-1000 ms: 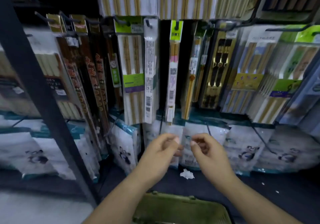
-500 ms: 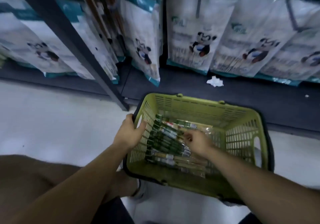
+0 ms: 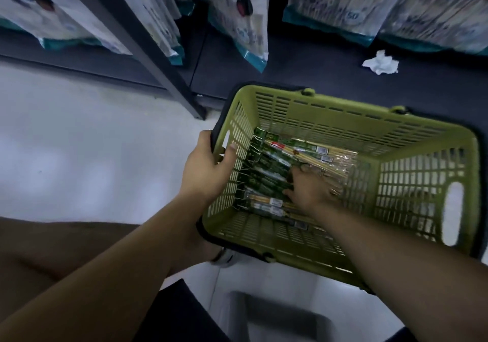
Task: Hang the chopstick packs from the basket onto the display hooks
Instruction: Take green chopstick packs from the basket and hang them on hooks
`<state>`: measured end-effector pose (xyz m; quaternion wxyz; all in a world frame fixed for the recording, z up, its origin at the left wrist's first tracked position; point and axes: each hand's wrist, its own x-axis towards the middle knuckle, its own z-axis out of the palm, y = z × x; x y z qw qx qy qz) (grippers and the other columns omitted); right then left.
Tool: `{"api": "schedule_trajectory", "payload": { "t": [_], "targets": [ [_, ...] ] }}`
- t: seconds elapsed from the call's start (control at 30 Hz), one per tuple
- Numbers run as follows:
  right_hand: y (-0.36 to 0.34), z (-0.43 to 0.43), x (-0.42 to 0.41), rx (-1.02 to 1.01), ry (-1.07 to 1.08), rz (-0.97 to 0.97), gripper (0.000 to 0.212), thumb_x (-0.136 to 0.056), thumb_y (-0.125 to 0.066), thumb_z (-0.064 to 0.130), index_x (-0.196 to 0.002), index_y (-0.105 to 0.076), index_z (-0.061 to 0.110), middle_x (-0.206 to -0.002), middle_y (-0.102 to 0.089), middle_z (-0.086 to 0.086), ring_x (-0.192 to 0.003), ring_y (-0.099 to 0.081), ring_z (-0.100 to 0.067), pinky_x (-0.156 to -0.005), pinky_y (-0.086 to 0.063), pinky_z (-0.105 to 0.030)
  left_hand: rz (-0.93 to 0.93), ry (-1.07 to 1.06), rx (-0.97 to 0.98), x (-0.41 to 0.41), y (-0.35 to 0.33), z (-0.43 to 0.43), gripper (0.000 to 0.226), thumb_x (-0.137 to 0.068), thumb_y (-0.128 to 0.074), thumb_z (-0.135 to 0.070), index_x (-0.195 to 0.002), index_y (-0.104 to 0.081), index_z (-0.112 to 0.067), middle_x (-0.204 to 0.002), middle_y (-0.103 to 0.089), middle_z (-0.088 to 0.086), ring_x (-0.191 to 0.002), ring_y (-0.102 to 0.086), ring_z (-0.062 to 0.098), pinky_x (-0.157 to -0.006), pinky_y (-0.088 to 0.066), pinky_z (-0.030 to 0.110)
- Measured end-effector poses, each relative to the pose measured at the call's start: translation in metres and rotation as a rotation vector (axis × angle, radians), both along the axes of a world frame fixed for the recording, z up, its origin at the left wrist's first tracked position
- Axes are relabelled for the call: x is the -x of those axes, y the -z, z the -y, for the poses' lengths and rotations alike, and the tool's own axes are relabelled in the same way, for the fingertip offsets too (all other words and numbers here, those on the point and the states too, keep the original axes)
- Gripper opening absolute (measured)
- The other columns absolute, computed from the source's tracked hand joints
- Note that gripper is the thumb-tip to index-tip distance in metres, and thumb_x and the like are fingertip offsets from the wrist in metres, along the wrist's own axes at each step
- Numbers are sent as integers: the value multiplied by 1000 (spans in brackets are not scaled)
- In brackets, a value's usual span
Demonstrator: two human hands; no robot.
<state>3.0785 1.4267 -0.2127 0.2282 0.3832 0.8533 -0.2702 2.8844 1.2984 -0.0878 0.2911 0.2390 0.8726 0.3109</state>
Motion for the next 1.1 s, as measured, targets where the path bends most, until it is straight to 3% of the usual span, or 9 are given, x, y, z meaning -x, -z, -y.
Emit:
{"api": "schedule_trajectory", "payload": {
  "t": [0.2,0.3,0.5,0.6,0.73,0.83,0.9,1.0,1.1],
  "targets": [
    [-1,1,1,-34,-62,5,52,-90,-73,41,-132,-55,16,-130,-57,-7,-122,-52,-28,-89,-51,-37,-9,-2,1,1,0,0,20,-98,-55,-51,-105,-47,-34,-85,-65,-11,-71,-63,2,-59,-51,32],
    [2,3,2,-61,-129,21,40,-91,-72,38,-121,-58,16,-121,-61,-8,-113,-58,-28,-74,-42,-32,-12,-3,6,1,0,0,20,-97,-56,-51,-105,-47,-35,-85,-65,-11,-69,-63,4,-60,-54,33],
    [0,-9,2,-27,-142,56,18,-94,-64,28,-106,-62,16,-106,-66,-8,-94,-61,-25,-65,-41,-32,-1,5,-18,1,-1,-1,20,-98,-57,-46,-104,-48,-29,-77,-65,-6,-69,-63,4,-56,-51,35],
    [-8,-19,-5,3,-67,29,30,-95,-65,30,-121,-65,16,-111,-70,-9,-94,-64,-25,-69,-47,-31,11,16,-17,0,-3,0,20,-98,-58,-44,-106,-48,-28,-76,-63,-8,-63,-62,4,-54,-45,29],
    [-31,-34,-13,59,88,-116,40,-94,-68,32,-131,-64,15,-112,-72,-7,-94,-68,-26,-69,-49,-29,72,60,7,5,-7,0,24,-98,-61,-39,-113,-47,-28,-89,-65,-7,-77,-66,12,-61,-49,30],
    [-57,-42,-12,182,194,-270,8,-93,-71,26,-97,-71,18,-76,-65,7,-65,-62,-14,-53,-41,-25,121,112,71,9,-15,-1,48,-97,-66,-35,-136,-43,-22,-125,-61,4,-114,-62,26,-89,-54,40],
    [-78,-43,-10,252,260,-386,22,-93,-72,22,-74,-62,25,-59,-58,11,-53,-54,-5,-47,-35,-24,-78,158,95,3,-22,-1,67,-95,-68,-30,-151,-35,-14,-147,-44,12,-135,-42,30,-113,-40,46],
    [-112,-38,0,389,330,-531,23,-94,-72,17,-76,-65,30,-58,-65,25,-50,-57,9,-46,-37,-8,-335,136,-109,-16,-37,-6,49,-95,-66,-25,-138,-50,-10,-136,-48,9,-126,-46,26,-108,-40,39],
    [-142,-28,17,450,331,-642,15,-93,-73,17,-84,-71,29,-67,-69,26,-62,-62,12,-57,-40,-5,-5,65,-102,-32,-51,-23,40,-96,-62,-49,-126,-59,-22,-119,-60,-5,-109,-58,15,-93,-50,35]
  ]
}}
